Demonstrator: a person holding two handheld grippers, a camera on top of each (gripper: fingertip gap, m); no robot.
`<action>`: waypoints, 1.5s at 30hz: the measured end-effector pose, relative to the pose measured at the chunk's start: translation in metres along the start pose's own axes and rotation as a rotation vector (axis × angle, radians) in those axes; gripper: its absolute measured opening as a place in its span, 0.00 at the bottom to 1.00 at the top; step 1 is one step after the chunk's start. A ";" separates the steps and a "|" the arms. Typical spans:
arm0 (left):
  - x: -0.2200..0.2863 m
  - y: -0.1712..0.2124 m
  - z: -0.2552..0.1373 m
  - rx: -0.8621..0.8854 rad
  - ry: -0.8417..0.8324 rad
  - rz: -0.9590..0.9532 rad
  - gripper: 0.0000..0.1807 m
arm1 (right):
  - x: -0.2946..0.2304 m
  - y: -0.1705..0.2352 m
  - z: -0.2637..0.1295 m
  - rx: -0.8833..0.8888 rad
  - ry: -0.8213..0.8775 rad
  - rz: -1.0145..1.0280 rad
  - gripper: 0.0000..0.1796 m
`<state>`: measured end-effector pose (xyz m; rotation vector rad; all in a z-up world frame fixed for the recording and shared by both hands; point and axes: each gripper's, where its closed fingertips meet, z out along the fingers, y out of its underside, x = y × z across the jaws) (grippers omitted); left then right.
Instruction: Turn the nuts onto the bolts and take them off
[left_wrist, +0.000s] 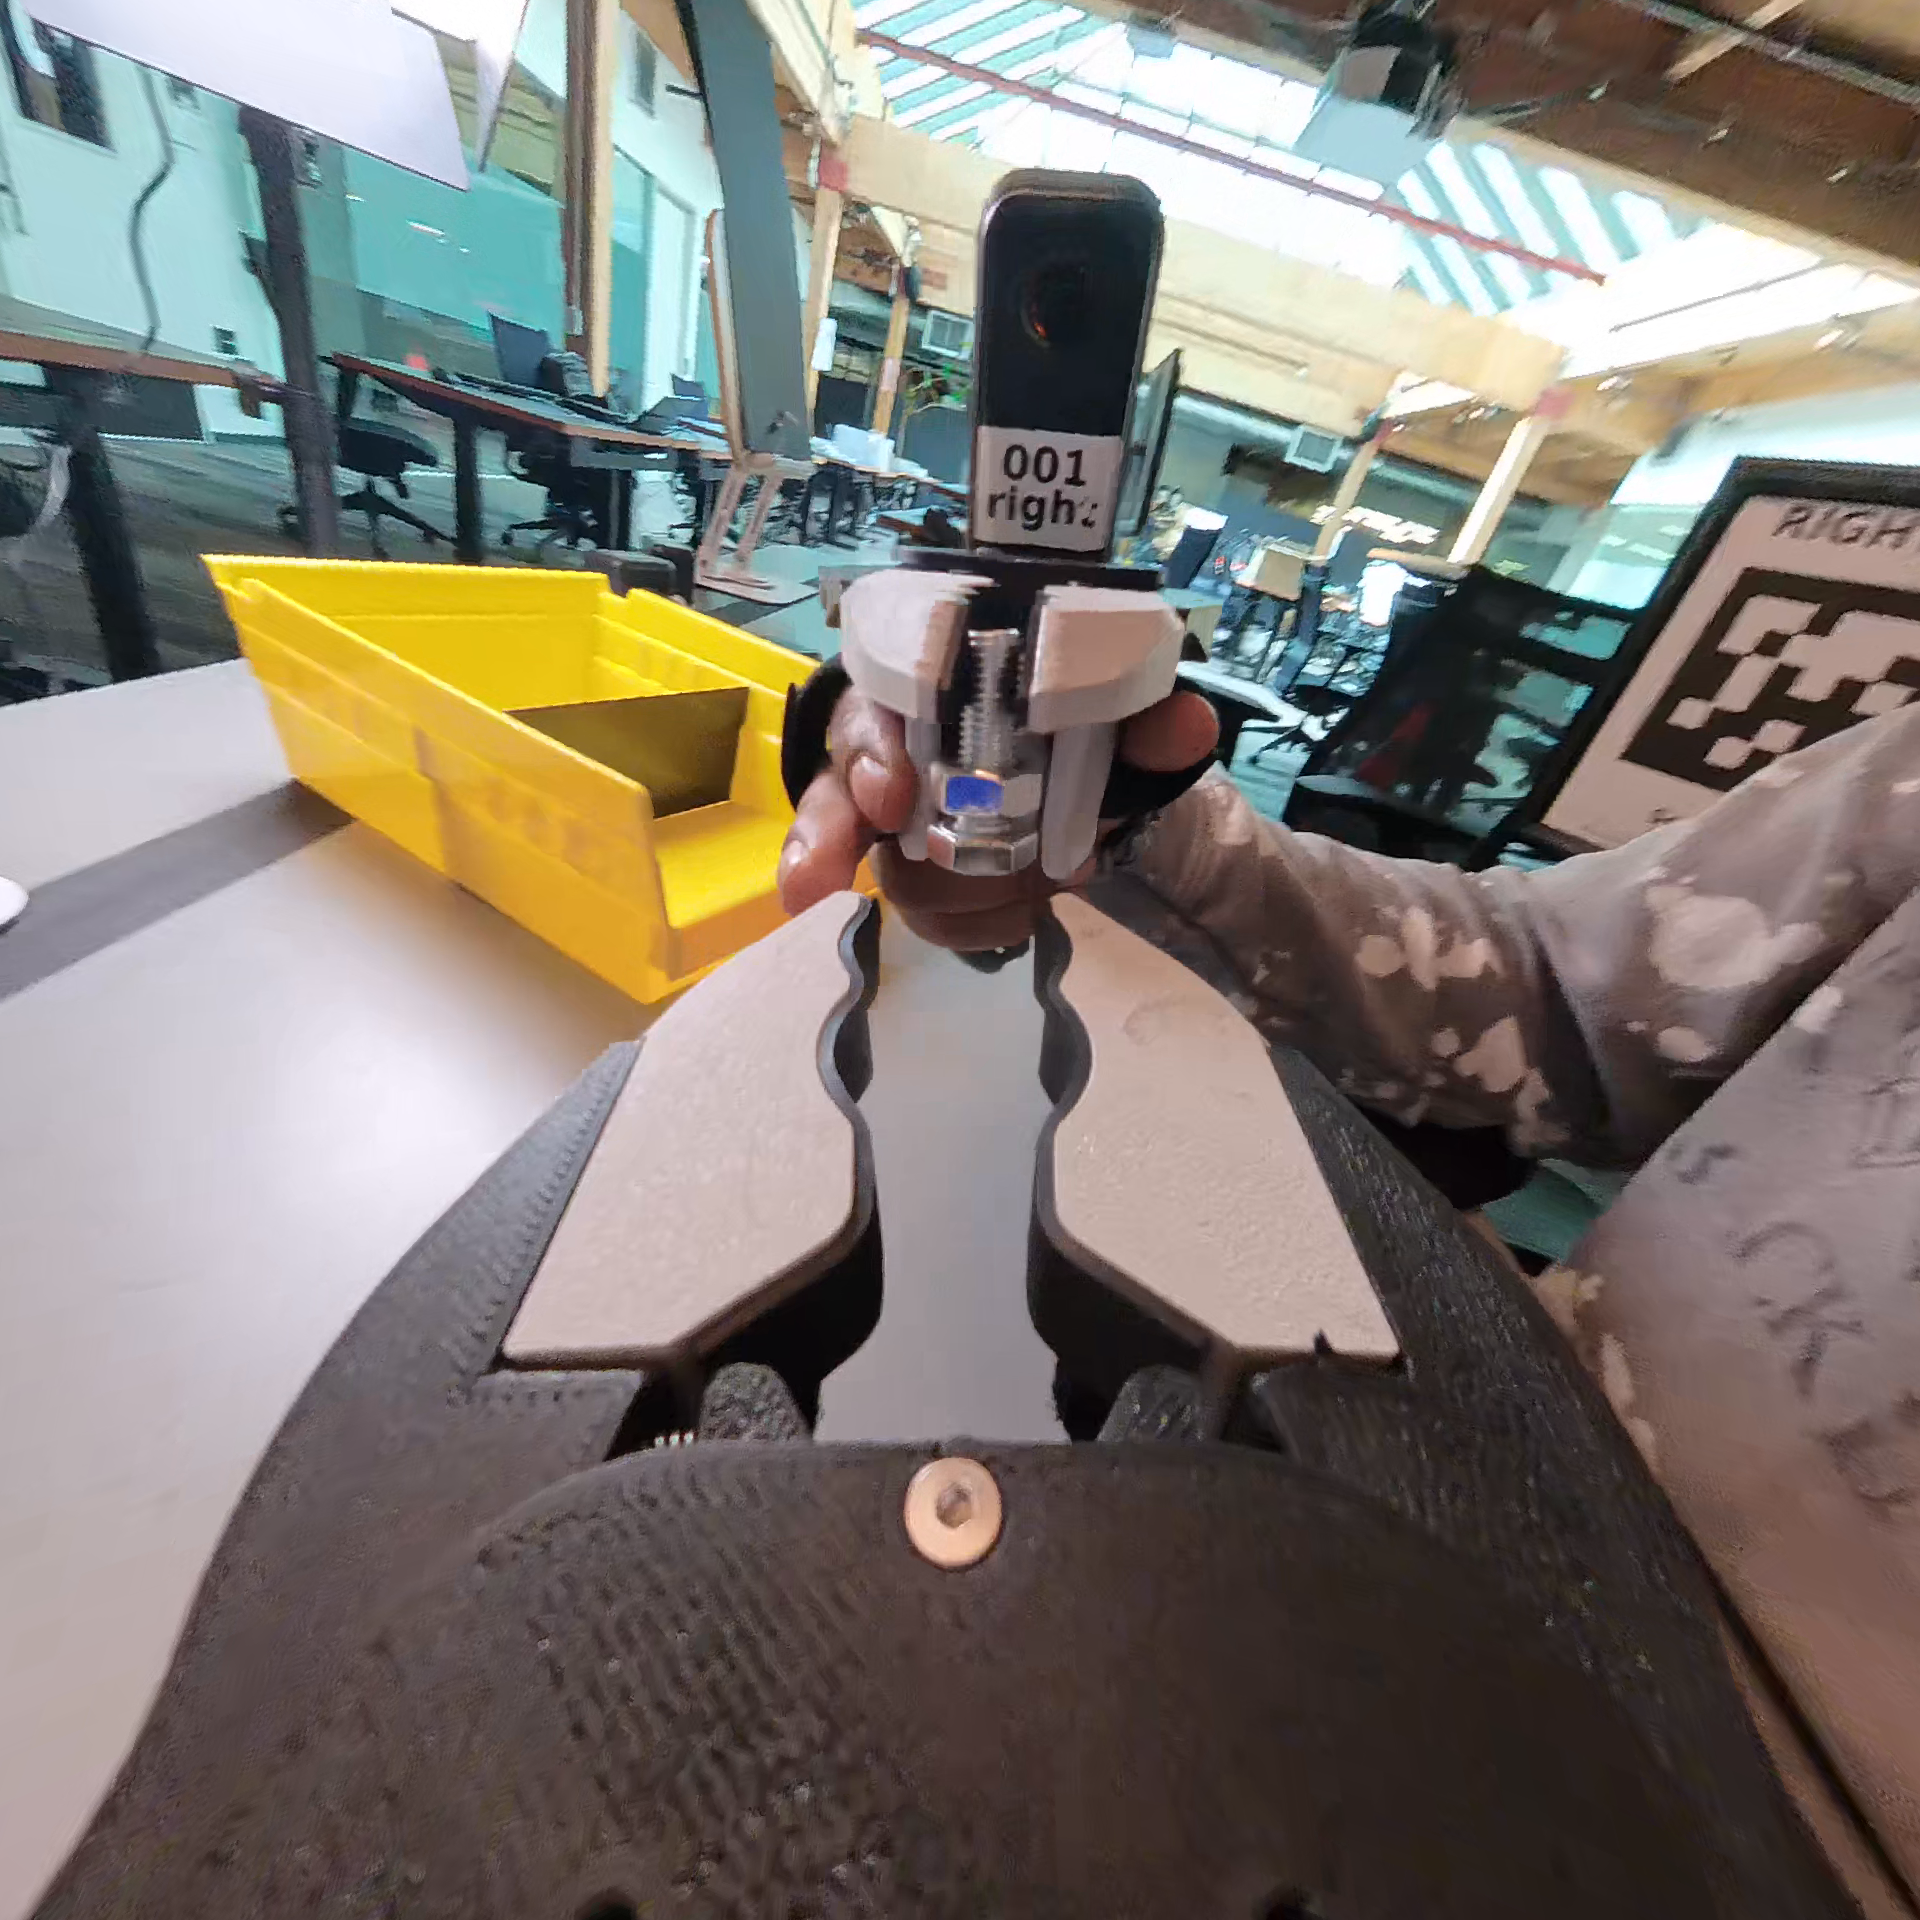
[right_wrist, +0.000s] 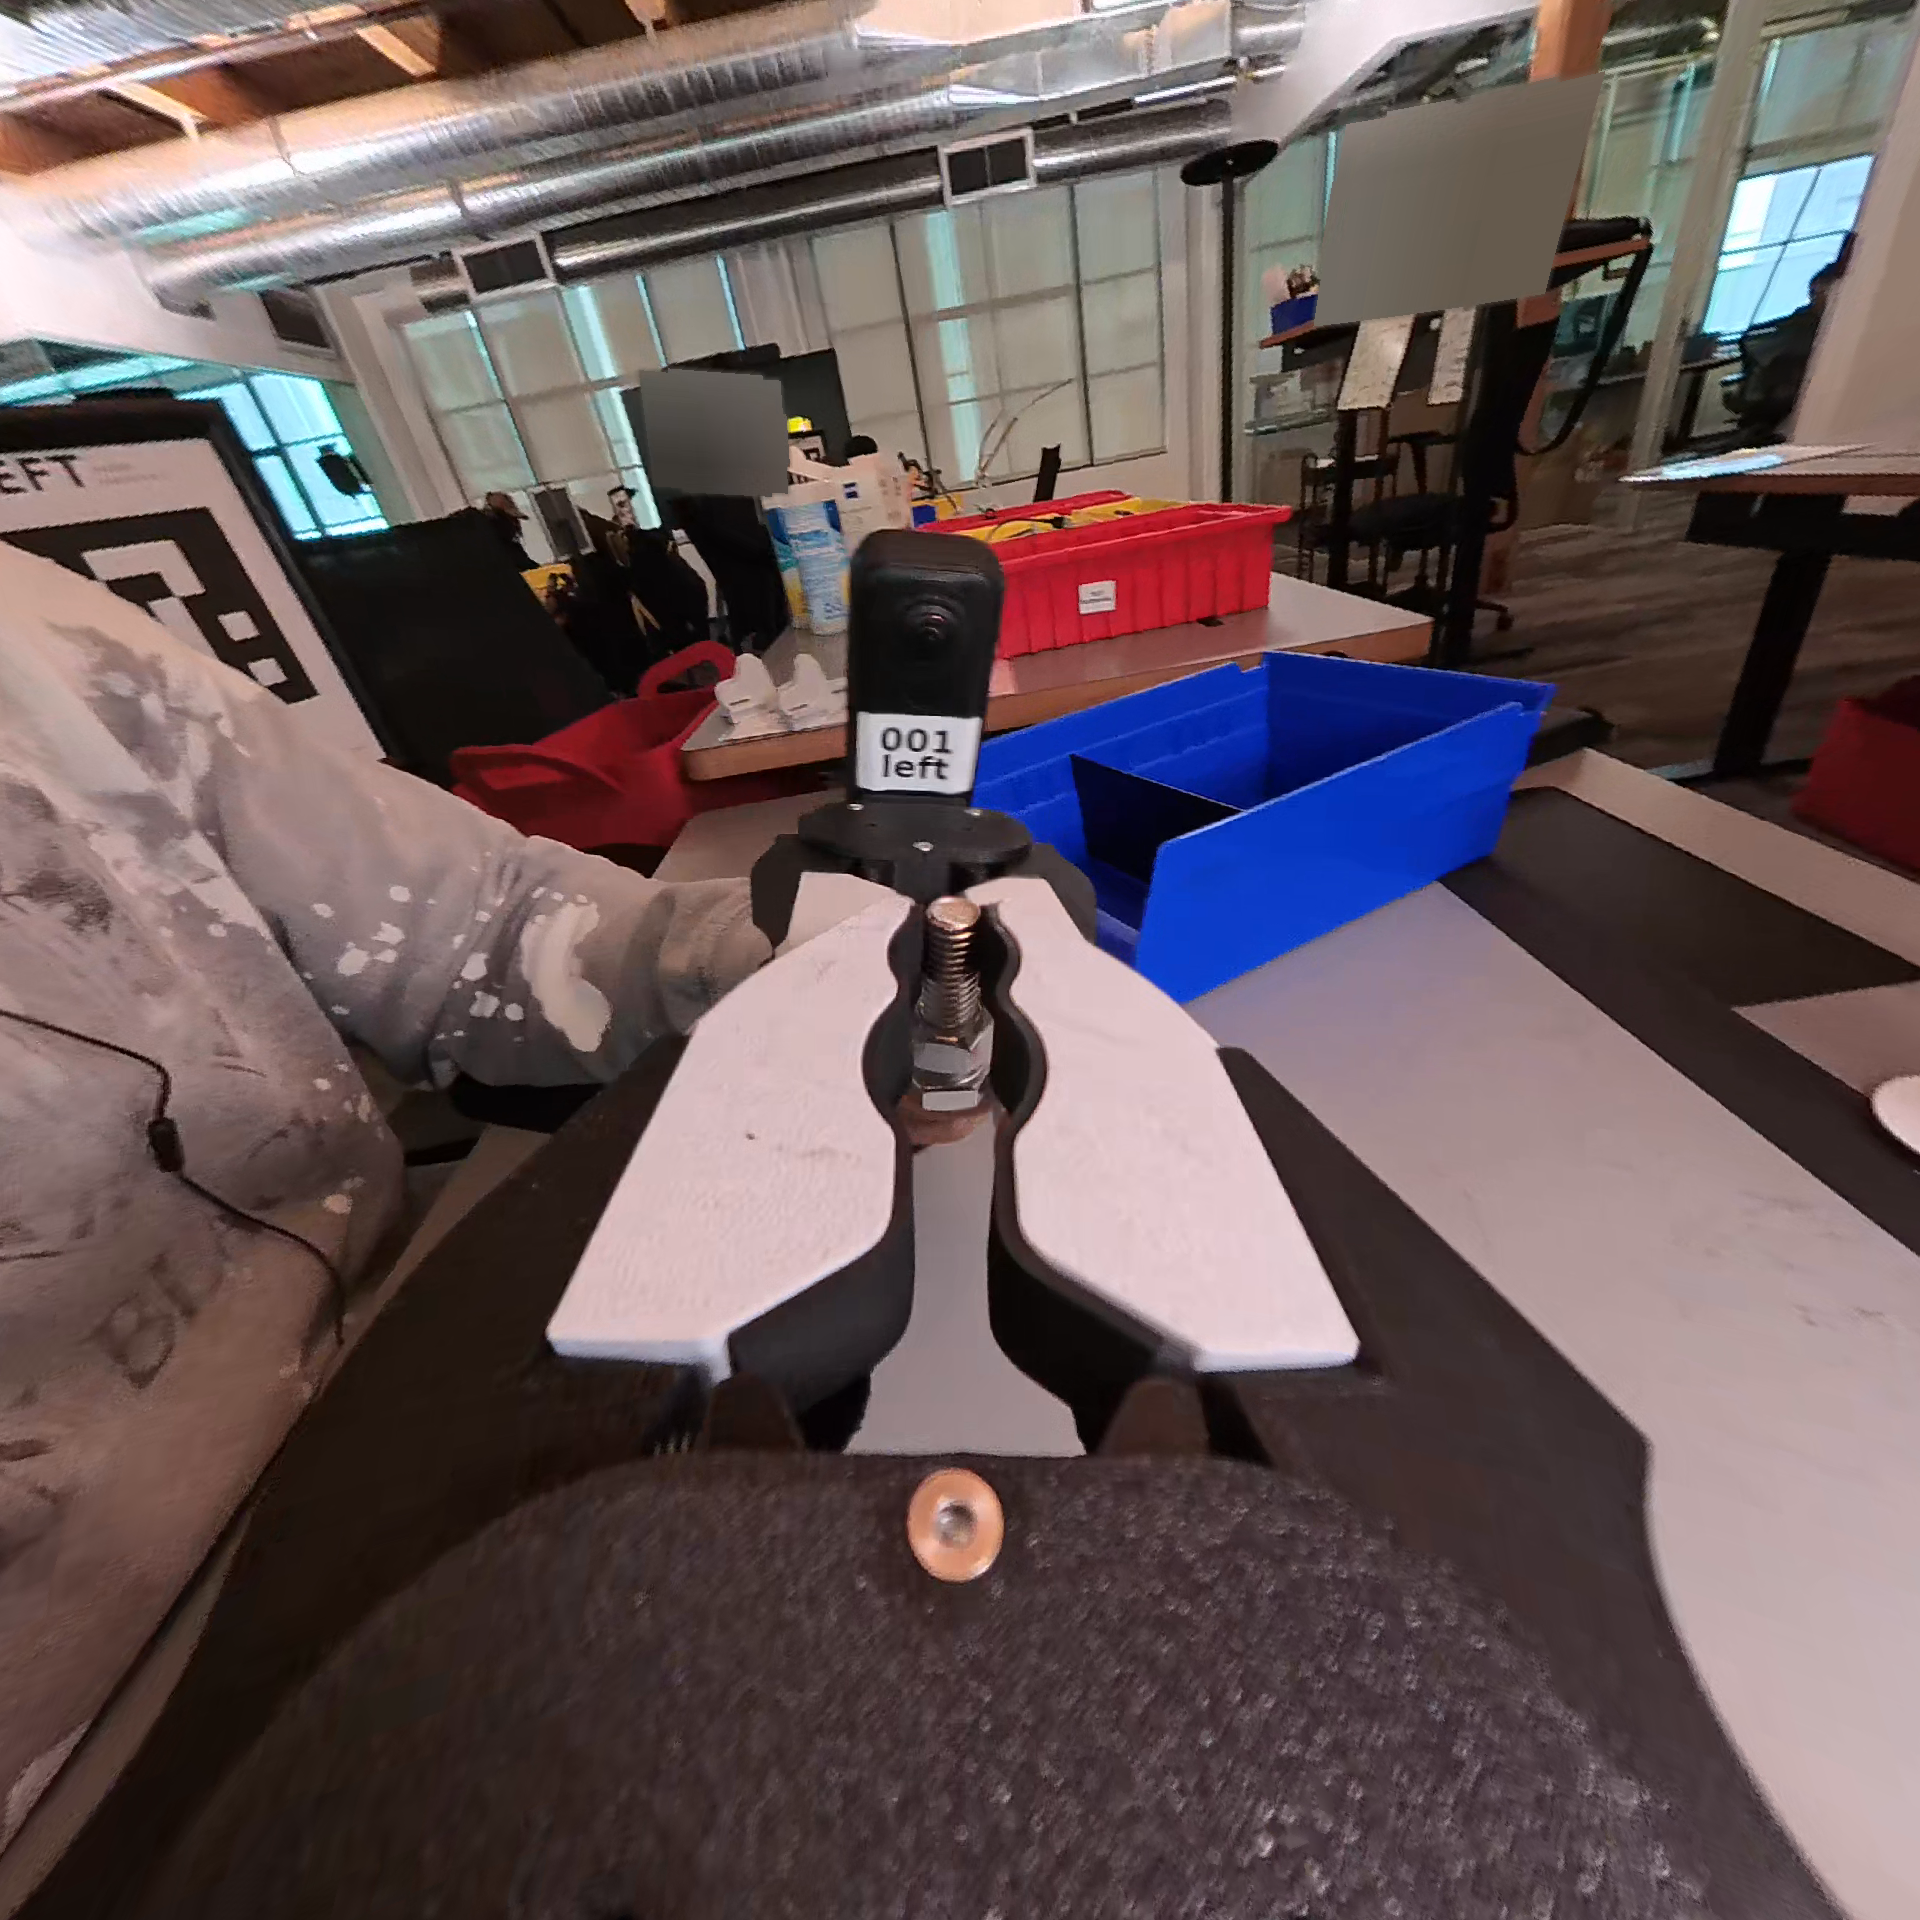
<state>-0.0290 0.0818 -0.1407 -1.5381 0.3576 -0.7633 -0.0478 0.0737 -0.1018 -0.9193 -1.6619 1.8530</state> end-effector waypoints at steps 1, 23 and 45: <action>0.006 -0.002 0.000 0.014 0.044 -0.020 0.16 | -0.005 0.000 0.001 0.001 -0.027 -0.002 0.05; 0.033 -0.007 0.003 0.061 0.196 -0.075 0.10 | -0.032 -0.003 0.002 0.058 -0.184 0.013 0.05; -0.027 -0.045 -0.032 0.265 -0.323 0.130 0.10 | 0.041 -0.017 -0.006 0.107 0.380 -0.053 0.09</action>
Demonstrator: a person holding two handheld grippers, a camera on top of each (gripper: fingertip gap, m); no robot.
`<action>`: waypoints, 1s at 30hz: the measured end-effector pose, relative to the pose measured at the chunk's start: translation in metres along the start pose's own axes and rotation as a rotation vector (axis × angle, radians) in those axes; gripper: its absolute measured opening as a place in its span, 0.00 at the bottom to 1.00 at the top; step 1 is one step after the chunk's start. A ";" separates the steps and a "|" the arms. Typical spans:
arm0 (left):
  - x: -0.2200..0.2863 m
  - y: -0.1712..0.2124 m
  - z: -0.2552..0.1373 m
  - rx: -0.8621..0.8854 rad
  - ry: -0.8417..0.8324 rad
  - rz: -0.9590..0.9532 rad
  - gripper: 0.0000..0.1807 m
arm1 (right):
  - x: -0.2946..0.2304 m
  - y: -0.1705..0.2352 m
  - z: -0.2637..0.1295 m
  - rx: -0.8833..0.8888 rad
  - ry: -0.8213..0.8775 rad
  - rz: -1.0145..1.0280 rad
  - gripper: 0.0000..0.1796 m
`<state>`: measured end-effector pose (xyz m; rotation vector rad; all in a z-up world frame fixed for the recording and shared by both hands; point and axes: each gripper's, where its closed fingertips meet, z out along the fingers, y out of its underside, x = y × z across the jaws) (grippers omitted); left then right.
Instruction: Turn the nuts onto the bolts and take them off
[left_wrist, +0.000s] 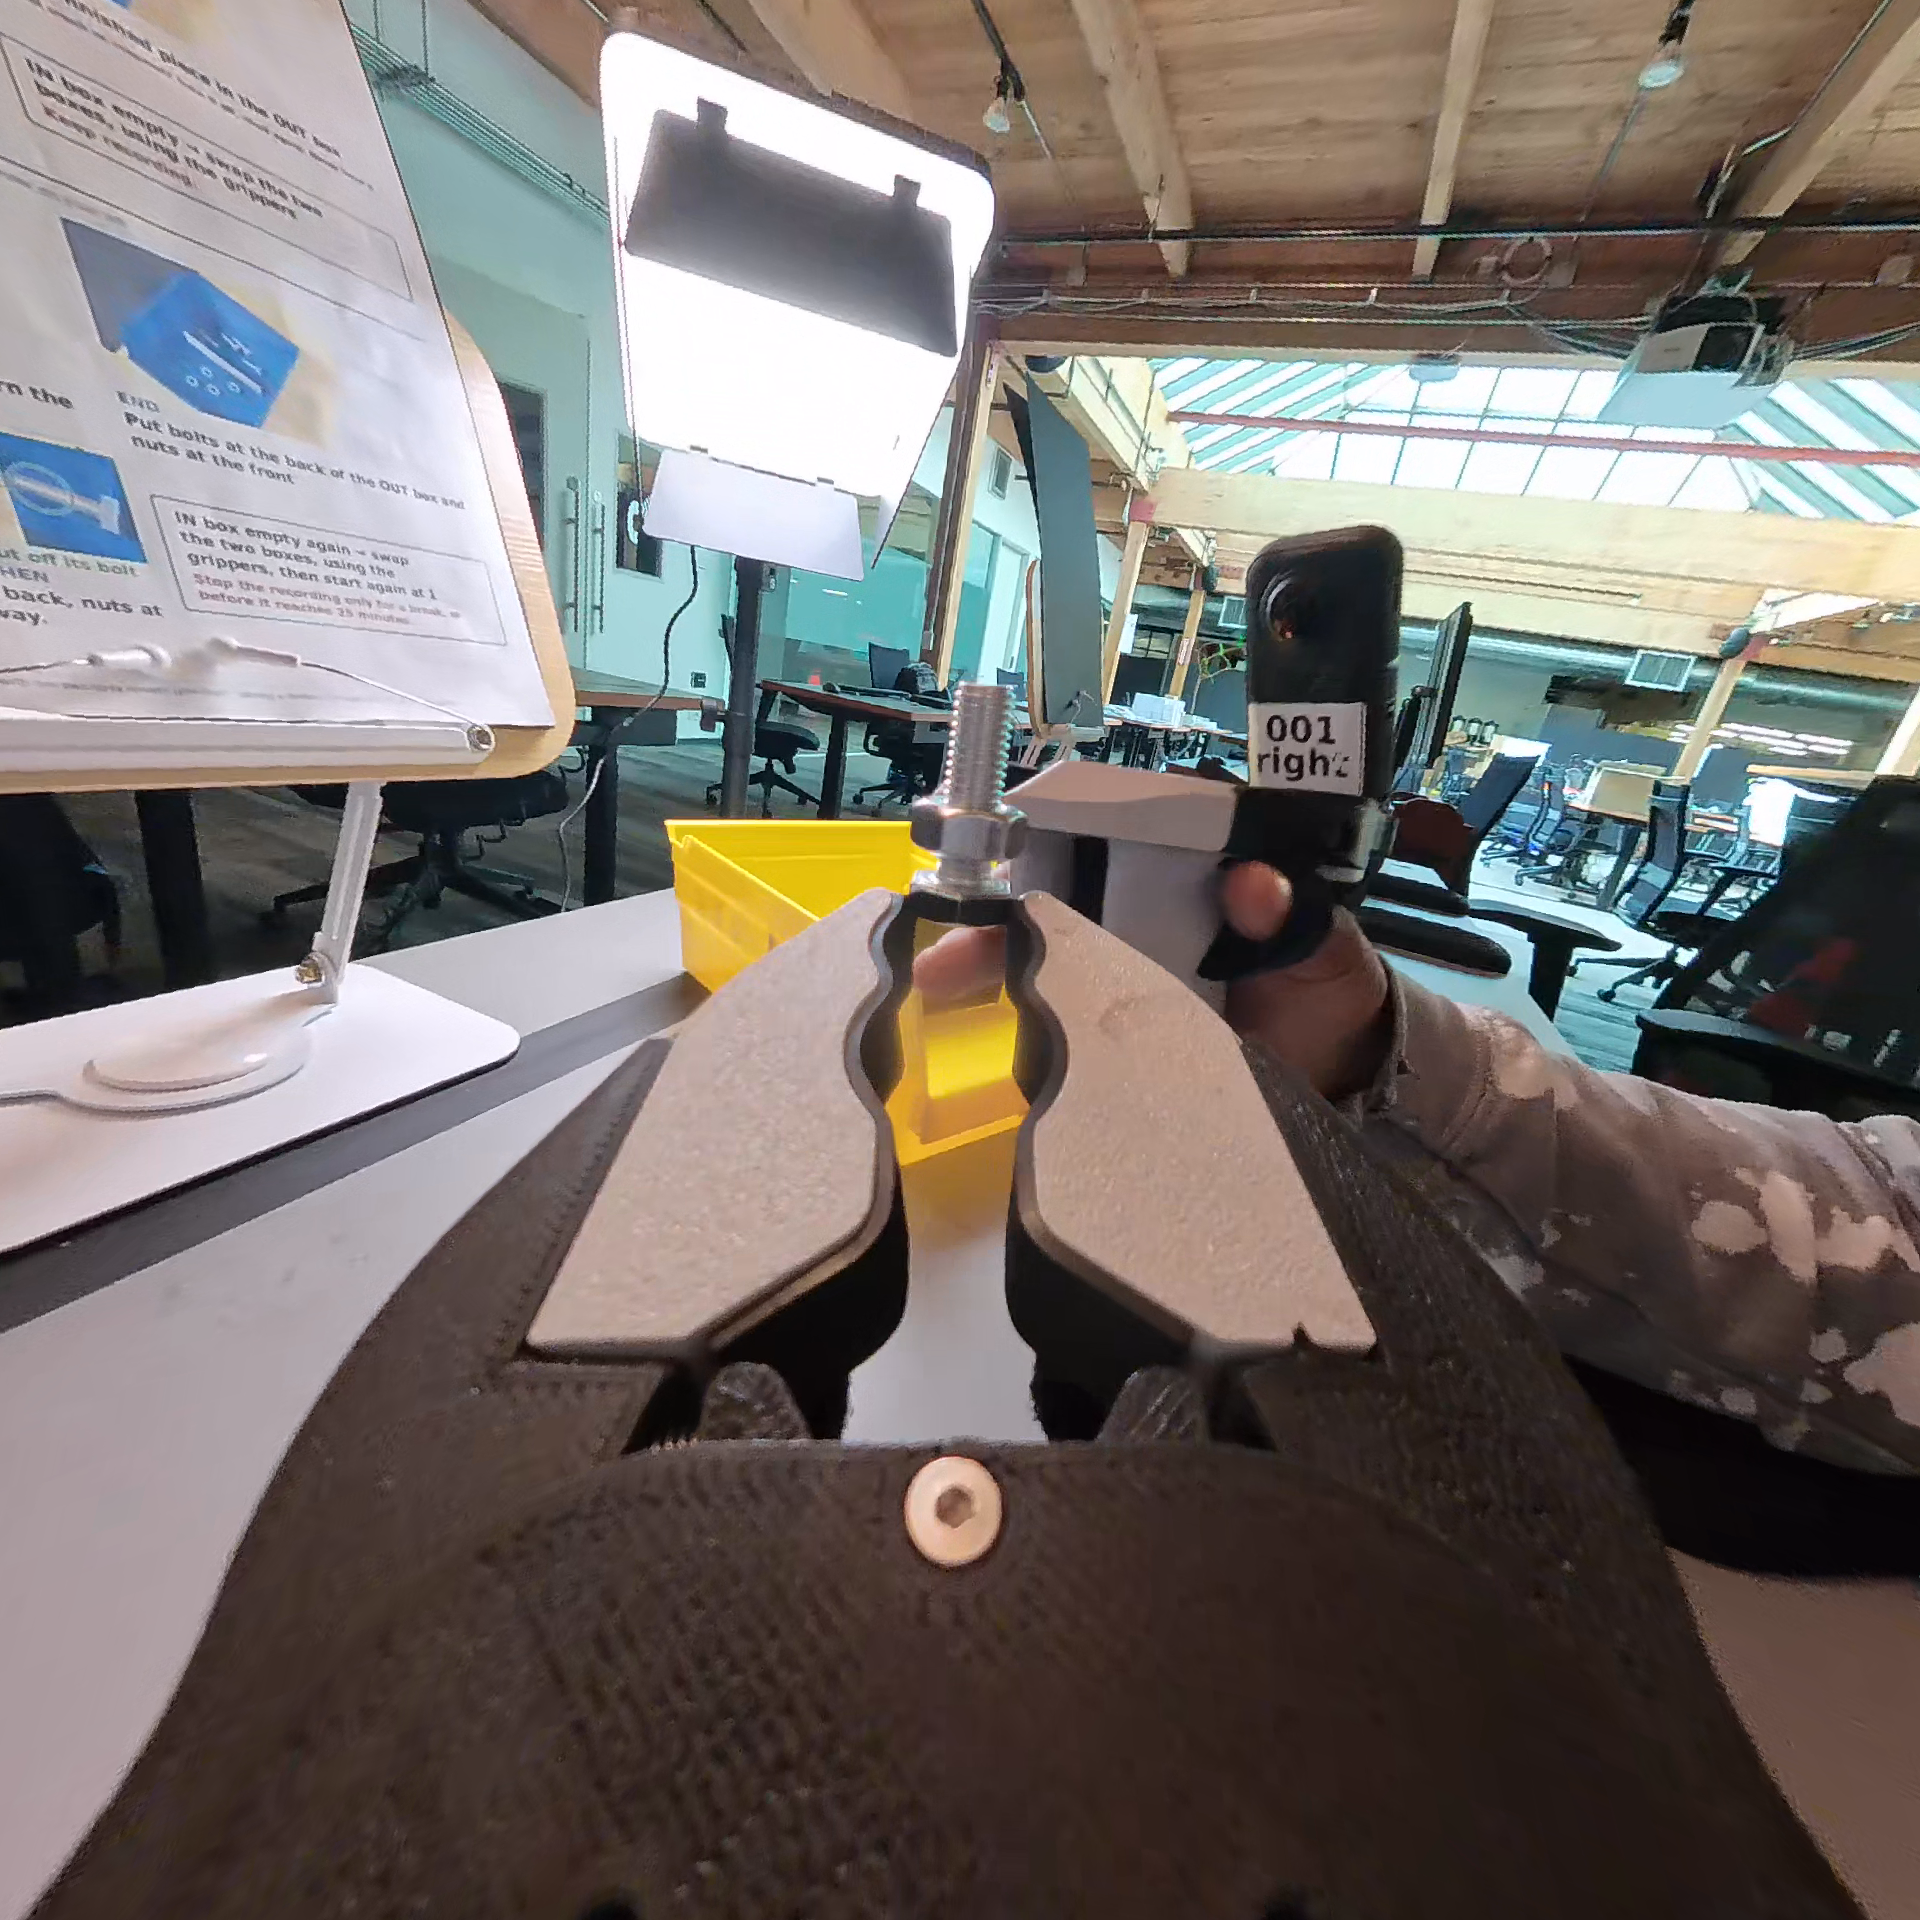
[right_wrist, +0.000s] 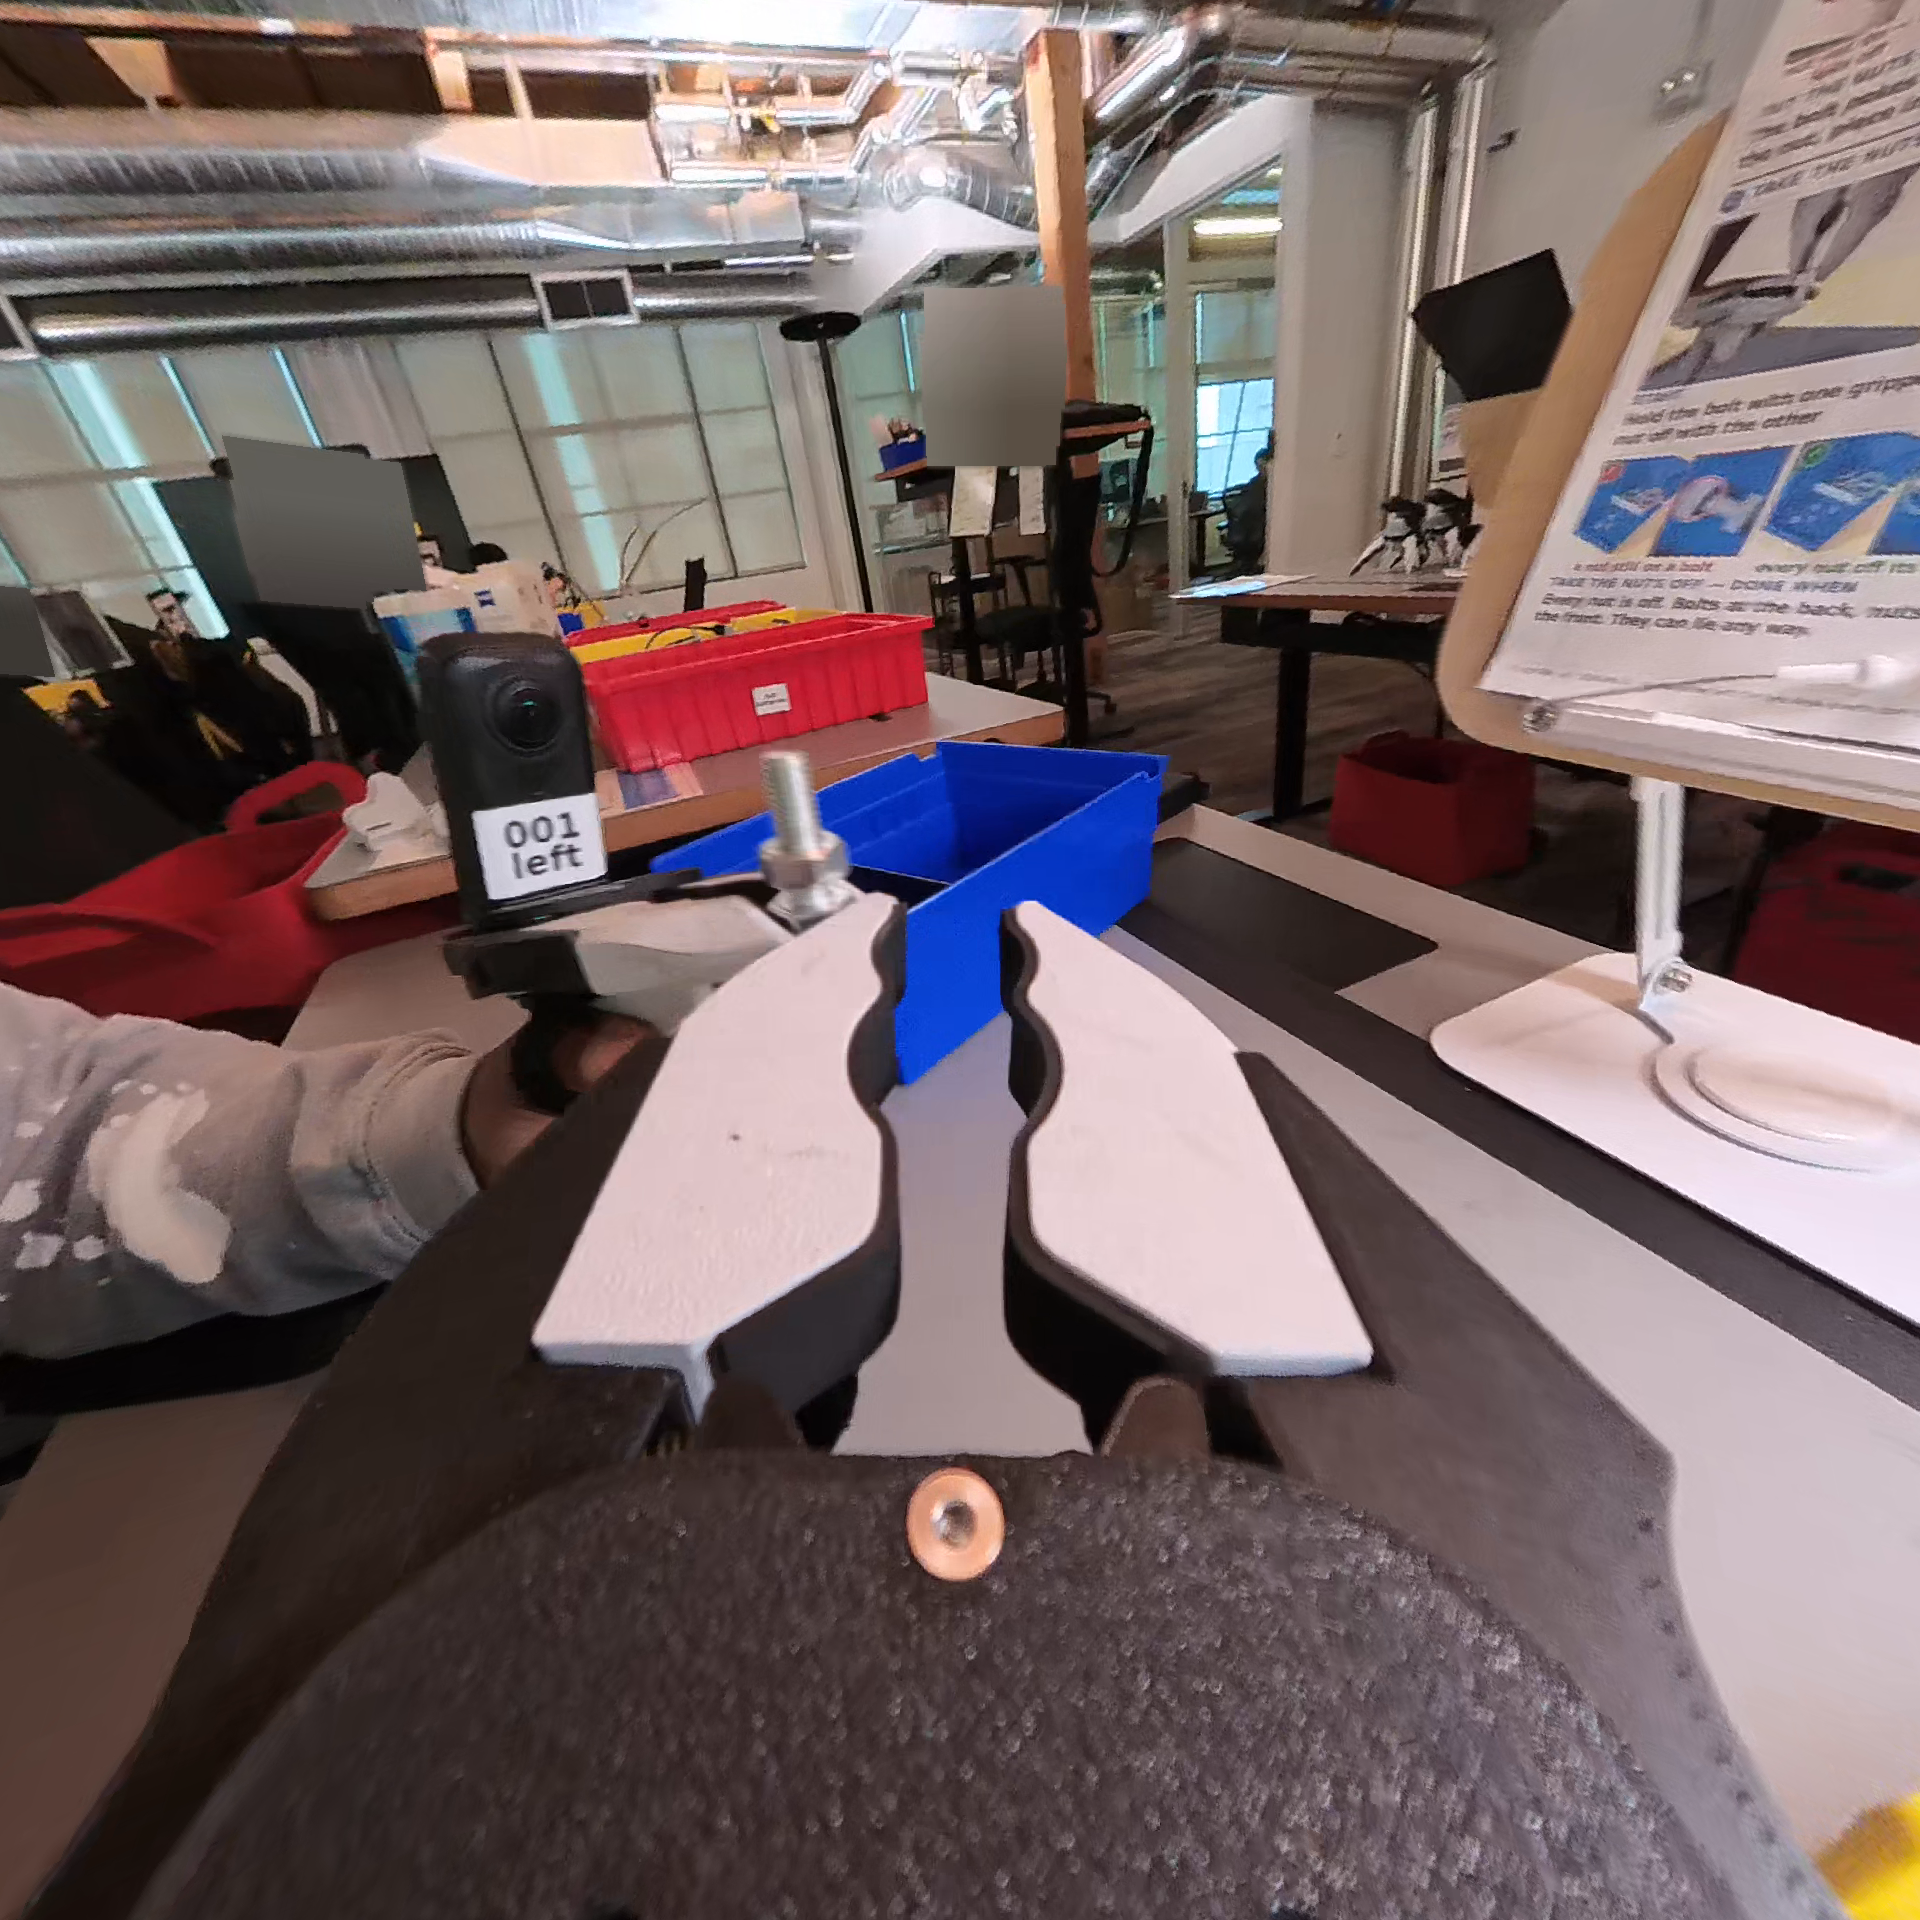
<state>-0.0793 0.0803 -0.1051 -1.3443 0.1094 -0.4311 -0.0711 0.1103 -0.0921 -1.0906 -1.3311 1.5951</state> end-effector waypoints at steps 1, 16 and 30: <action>0.000 0.003 0.001 -0.009 0.000 -0.005 0.10 | -0.008 0.000 0.003 -0.004 -0.024 -0.012 0.11; 0.005 0.007 0.003 -0.012 0.030 -0.023 0.10 | -0.025 0.001 0.012 -0.018 -0.053 -0.027 0.16; 0.009 0.005 0.004 0.001 0.068 -0.051 0.10 | -0.030 0.001 0.017 0.006 -0.081 0.016 0.16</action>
